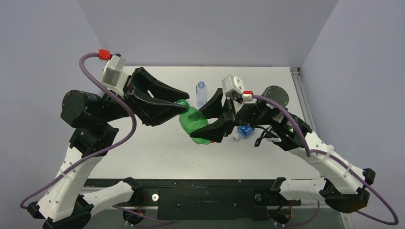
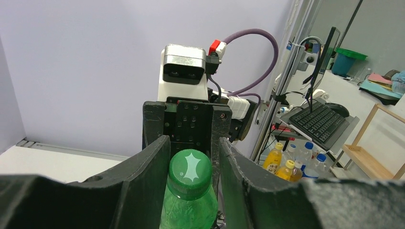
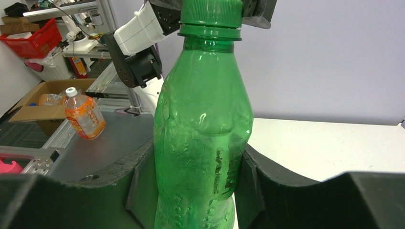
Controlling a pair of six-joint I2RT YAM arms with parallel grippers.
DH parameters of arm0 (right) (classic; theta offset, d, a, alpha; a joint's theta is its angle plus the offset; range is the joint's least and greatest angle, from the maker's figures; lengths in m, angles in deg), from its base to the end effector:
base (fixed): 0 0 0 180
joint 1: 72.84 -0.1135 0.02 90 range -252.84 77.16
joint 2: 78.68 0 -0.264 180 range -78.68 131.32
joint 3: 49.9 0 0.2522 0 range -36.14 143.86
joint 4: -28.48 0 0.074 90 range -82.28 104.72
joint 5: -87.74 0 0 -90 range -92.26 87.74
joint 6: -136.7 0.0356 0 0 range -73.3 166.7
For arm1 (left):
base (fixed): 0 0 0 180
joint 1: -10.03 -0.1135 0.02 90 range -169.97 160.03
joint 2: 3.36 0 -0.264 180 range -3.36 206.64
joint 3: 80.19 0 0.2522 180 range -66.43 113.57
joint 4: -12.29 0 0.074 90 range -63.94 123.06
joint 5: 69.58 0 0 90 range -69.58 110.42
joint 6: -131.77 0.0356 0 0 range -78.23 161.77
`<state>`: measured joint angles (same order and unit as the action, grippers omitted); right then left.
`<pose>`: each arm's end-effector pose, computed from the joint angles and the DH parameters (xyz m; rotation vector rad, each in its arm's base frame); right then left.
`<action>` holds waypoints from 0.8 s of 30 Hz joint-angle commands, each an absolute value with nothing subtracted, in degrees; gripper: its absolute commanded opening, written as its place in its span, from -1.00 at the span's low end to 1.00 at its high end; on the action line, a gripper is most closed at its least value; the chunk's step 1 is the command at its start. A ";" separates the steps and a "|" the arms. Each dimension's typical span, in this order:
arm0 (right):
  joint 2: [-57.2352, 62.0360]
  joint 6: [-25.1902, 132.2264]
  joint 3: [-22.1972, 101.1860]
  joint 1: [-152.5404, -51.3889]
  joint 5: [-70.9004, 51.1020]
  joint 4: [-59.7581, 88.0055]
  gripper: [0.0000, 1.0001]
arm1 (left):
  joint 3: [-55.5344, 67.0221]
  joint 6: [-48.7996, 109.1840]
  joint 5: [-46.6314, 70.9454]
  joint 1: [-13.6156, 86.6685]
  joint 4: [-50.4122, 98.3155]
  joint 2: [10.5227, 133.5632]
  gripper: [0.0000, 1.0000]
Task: Unscrew the bottle caps
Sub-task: Unscrew the bottle cap from the plastic bottle.
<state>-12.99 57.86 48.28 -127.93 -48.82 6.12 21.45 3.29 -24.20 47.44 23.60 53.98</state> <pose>0.1053 0.1960 0.5069 -1.2396 1.0713 1.4762 0.0971 -0.1057 0.5660 0.7866 1.0615 -1.5347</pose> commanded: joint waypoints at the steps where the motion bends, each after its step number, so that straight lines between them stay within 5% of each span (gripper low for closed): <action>1: -13.24 57.29 50.89 -126.74 -47.16 8.70 -1.00 | 21.35 2.49 -27.02 48.00 22.27 53.32 -0.17; 6: -12.99 57.25 51.48 -126.51 -48.01 8.10 -1.00 | 21.28 3.05 -27.30 47.99 22.29 53.40 0.16; 9: -12.95 57.29 51.42 -126.45 -48.44 7.94 -1.00 | 21.18 4.12 -27.50 48.00 22.05 53.41 0.14; 13: -12.66 57.48 51.52 -126.41 -48.71 8.00 -1.00 | 21.36 4.83 -27.05 48.00 21.75 53.58 -0.10; 20: -11.88 57.77 51.89 -126.30 -49.27 7.04 -1.00 | 21.11 5.82 -25.12 48.00 21.56 53.51 -1.00; 24: -11.45 57.07 52.37 -125.60 -48.52 5.09 -1.00 | 21.07 6.67 -24.21 48.00 22.59 53.57 -1.00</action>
<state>-12.42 57.88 50.10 -126.79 -50.16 5.09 21.06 6.07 -24.55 47.54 23.33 54.18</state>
